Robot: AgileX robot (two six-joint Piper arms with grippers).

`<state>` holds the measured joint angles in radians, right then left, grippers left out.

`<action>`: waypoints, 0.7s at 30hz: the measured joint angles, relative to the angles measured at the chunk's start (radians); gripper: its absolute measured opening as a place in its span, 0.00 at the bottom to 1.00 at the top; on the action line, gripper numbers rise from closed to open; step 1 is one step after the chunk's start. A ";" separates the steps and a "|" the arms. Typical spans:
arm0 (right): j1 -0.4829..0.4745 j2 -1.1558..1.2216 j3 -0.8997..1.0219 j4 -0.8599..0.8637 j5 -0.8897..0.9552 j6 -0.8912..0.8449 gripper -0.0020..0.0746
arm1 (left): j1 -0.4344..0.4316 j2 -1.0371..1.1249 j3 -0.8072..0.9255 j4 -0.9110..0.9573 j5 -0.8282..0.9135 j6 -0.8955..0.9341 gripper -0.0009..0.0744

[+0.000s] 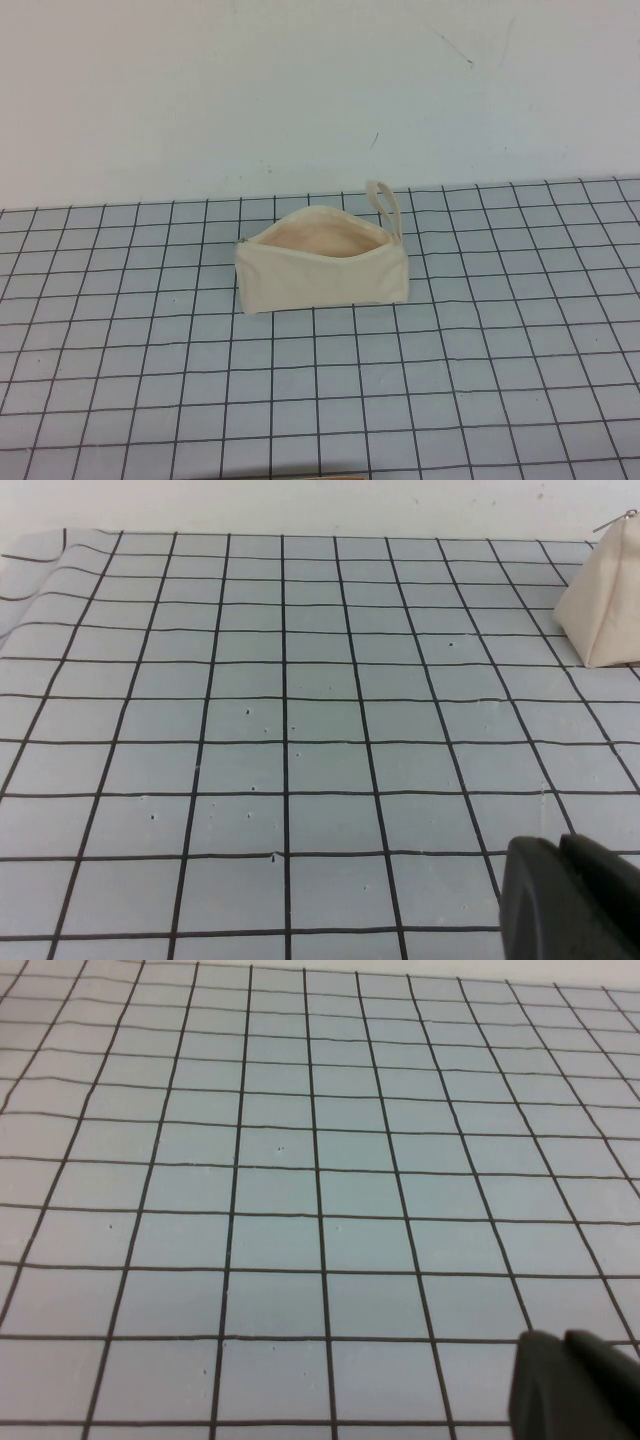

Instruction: Put eraser into pencil case

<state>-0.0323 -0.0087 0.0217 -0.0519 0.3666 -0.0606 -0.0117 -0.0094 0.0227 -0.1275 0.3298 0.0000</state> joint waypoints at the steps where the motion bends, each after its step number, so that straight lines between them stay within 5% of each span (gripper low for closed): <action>1: 0.000 0.000 0.000 0.000 0.000 0.000 0.03 | 0.000 0.000 0.000 0.000 0.000 0.000 0.01; 21: 0.000 0.000 0.000 0.000 0.000 0.000 0.03 | 0.000 0.000 0.000 0.000 0.000 0.029 0.01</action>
<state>-0.0323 -0.0087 0.0217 -0.0519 0.3666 -0.0606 -0.0117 -0.0094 0.0227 -0.1275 0.3298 0.0295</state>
